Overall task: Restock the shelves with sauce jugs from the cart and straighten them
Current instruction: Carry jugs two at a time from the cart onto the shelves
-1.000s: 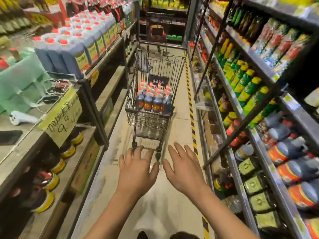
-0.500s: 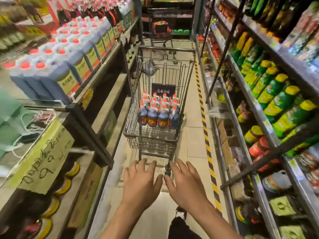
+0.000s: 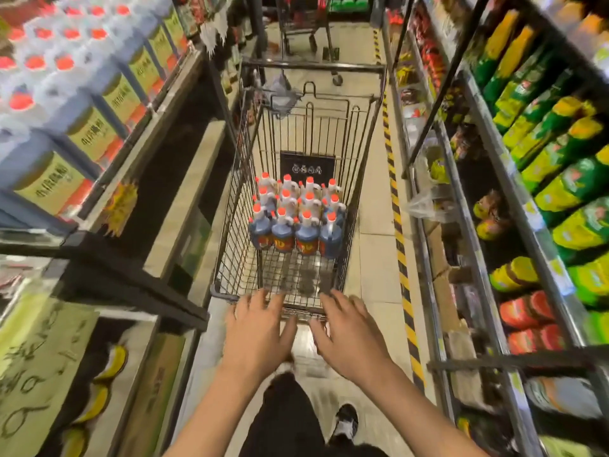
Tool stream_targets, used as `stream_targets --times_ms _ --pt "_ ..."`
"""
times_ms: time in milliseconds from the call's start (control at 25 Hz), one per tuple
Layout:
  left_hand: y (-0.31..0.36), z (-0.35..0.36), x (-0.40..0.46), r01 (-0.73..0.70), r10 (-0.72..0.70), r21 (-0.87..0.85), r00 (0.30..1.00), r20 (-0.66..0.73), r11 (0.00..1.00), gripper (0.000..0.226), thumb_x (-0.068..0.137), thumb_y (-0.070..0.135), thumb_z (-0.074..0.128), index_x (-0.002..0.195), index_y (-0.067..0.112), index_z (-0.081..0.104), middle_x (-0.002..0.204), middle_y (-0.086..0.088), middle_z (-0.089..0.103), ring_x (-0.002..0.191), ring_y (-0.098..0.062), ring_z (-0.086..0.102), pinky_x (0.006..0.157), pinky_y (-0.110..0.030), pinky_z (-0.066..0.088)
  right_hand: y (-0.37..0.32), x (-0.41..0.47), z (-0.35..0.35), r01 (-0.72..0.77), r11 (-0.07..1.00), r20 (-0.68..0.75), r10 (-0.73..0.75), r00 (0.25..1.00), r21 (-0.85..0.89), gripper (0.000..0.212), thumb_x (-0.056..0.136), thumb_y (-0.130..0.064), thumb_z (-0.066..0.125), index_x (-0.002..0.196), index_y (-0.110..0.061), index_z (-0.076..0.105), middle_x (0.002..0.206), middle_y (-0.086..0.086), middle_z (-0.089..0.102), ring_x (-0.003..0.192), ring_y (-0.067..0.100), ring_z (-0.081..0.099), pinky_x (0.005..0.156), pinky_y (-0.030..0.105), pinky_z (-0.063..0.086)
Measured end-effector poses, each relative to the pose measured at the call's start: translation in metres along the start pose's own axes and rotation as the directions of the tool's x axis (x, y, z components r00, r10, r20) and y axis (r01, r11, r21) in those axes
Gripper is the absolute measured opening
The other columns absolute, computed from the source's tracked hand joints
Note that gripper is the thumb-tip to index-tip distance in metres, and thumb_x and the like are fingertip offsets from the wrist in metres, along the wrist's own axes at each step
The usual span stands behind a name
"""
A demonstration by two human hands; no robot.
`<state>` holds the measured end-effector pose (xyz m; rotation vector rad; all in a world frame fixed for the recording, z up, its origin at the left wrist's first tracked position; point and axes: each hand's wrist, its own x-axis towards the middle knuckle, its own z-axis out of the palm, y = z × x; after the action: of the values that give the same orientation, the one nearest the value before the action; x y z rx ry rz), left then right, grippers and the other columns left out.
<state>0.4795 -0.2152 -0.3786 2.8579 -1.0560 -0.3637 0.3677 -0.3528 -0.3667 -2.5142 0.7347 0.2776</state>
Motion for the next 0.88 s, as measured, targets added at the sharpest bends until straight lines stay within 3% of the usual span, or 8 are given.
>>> stream_targets --times_ms 240,440,560,680,800,880 --pt "-0.045 0.018 0.108 0.031 -0.026 -0.031 0.987 0.156 0.999 0.056 0.094 0.057 0.045 0.139 0.024 0.051 0.142 -0.008 0.054 0.13 -0.034 0.049 0.105 -0.052 0.043 0.0 0.105 0.006 -0.088 0.996 0.073 0.089 0.993 -0.021 0.059 0.102 -0.051 0.04 0.154 -0.023 0.035 0.159 -0.002 0.039 0.145 0.025 0.033 0.12 0.039 0.031" --pt "-0.072 0.034 0.211 -0.035 0.047 -0.056 0.969 0.242 0.998 0.054 0.098 0.052 0.04 0.144 0.024 0.042 0.145 -0.01 0.047 0.133 -0.032 0.045 0.11 -0.049 0.036 -0.001 0.203 0.019 -0.145 0.989 0.1 0.148 0.984 -0.042 0.057 0.101 -0.046 0.043 0.151 -0.017 0.039 0.151 0.003 0.047 0.135 0.028 0.044 0.114 0.04 0.039" --pt "-0.082 0.058 0.267 -0.06 0.068 -0.037 0.963 0.262 0.997 0.045 0.095 0.049 0.045 0.127 0.018 0.049 0.129 -0.014 0.054 0.119 -0.035 0.052 0.098 -0.048 0.044 0.012 0.264 0.033 -0.156 0.987 0.09 0.158 0.983 -0.034 0.053 0.099 -0.04 0.05 0.145 -0.014 0.045 0.142 0.008 0.054 0.128 0.032 0.051 0.108 0.042 0.043" --pt "-0.084 0.092 0.319 -0.123 0.127 -0.032 0.973 0.192 0.992 0.038 0.084 0.037 0.055 0.111 0.009 0.058 0.106 -0.02 0.06 0.093 -0.042 0.061 0.076 -0.048 0.051 0.034 0.327 0.052 -0.191 0.981 0.079 0.187 0.979 0.035 0.051 0.097 -0.033 0.056 0.142 -0.012 0.044 0.139 0.01 0.053 0.128 0.035 0.049 0.105 0.044 0.045" --pt "-0.085 0.125 0.373 -0.136 0.13 0.013 0.969 0.212 0.991 0.043 0.079 0.029 0.069 0.116 0.01 0.059 0.103 -0.022 0.062 0.086 -0.044 0.063 0.068 -0.046 0.051 0.059 0.389 0.079 -0.078 0.997 -0.058 0.079 0.995 0.014 0.054 0.089 -0.019 0.062 0.14 -0.012 0.047 0.139 0.01 0.053 0.126 0.035 0.049 0.105 0.045 0.044" --pt "-0.086 0.141 0.411 -0.137 0.119 0.083 0.973 0.199 0.987 0.052 0.069 0.032 0.081 0.113 0.014 0.059 0.1 -0.018 0.062 0.085 -0.041 0.063 0.061 -0.039 0.042 0.072 0.425 0.091 -0.05 0.999 -0.057 0.049 0.997 -0.013 0.054 0.086 -0.01 0.065 0.137 -0.012 0.049 0.131 0.01 0.056 0.118 0.035 0.052 0.095 0.046 0.049"
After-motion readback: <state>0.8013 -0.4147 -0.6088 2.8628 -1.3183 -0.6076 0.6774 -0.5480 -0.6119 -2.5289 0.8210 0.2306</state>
